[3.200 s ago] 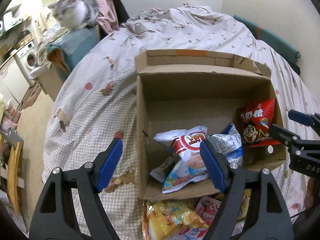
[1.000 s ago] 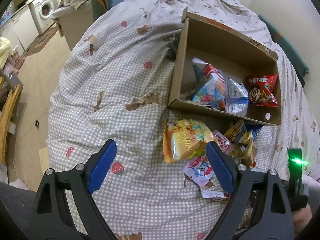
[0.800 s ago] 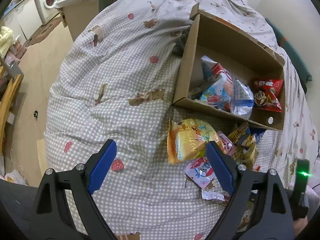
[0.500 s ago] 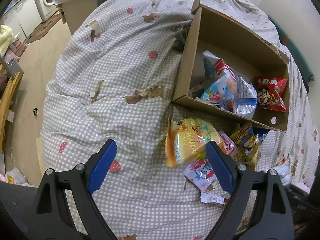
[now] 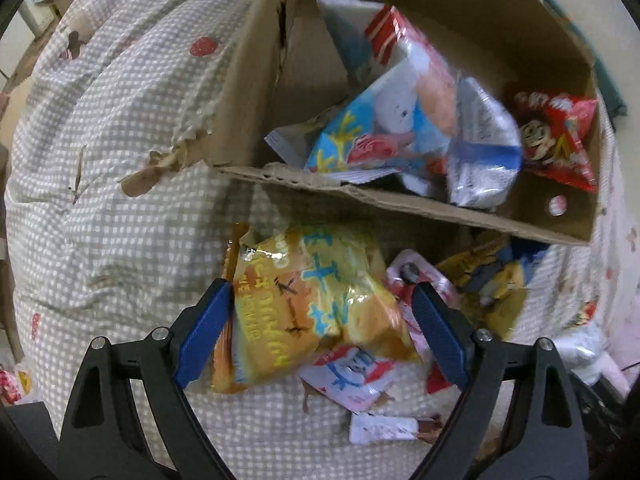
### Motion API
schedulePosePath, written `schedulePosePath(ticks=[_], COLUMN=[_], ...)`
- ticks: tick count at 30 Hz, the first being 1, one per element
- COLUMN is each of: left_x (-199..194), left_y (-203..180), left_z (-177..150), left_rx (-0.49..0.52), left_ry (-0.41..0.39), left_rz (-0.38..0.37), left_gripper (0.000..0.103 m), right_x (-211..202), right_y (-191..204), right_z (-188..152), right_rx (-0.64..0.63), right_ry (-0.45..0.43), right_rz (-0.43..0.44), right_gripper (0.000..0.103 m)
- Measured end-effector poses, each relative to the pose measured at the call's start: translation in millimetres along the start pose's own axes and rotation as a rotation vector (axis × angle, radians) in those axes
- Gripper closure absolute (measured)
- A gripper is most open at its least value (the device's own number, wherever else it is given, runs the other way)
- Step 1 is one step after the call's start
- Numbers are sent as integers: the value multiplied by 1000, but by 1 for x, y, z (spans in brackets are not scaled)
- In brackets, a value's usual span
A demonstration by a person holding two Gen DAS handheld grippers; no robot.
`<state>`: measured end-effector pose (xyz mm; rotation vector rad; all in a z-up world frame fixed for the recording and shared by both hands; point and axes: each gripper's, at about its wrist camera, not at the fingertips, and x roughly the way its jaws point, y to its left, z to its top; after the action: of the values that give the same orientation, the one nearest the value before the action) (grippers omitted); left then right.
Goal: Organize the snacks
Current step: 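Grasp the clear-white printed bag with the right tool while the left tool grasps the yellow chip bag, then carry both bags over the box and open both tools to drop them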
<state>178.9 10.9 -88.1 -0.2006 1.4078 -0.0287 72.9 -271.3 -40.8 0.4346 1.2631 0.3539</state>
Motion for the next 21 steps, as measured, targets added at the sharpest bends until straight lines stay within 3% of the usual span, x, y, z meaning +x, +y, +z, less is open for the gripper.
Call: schedulePosePath(ticks=[5, 7, 10, 15, 21], left_x=[9, 12, 16, 9, -2], left_y=[4, 5, 7, 7, 21], left_z=[2, 2, -1, -8, -19], left_rx=[-18, -15, -22, -3, -16], left_ry=[12, 23, 26, 4, -24], left_rz=[22, 56, 65, 75, 76], left_gripper=[19, 39, 48, 55, 55], right_x=[5, 7, 11, 11, 10], right_y=[-2, -3, -2, -1, 0], right_z=[2, 4, 6, 6, 5], right_rx=[16, 13, 10, 3, 5], right_ry=[3, 4, 8, 5, 0], right_rz=[-1, 0, 0, 2, 1], right_gripper=[58, 58, 58, 58, 58])
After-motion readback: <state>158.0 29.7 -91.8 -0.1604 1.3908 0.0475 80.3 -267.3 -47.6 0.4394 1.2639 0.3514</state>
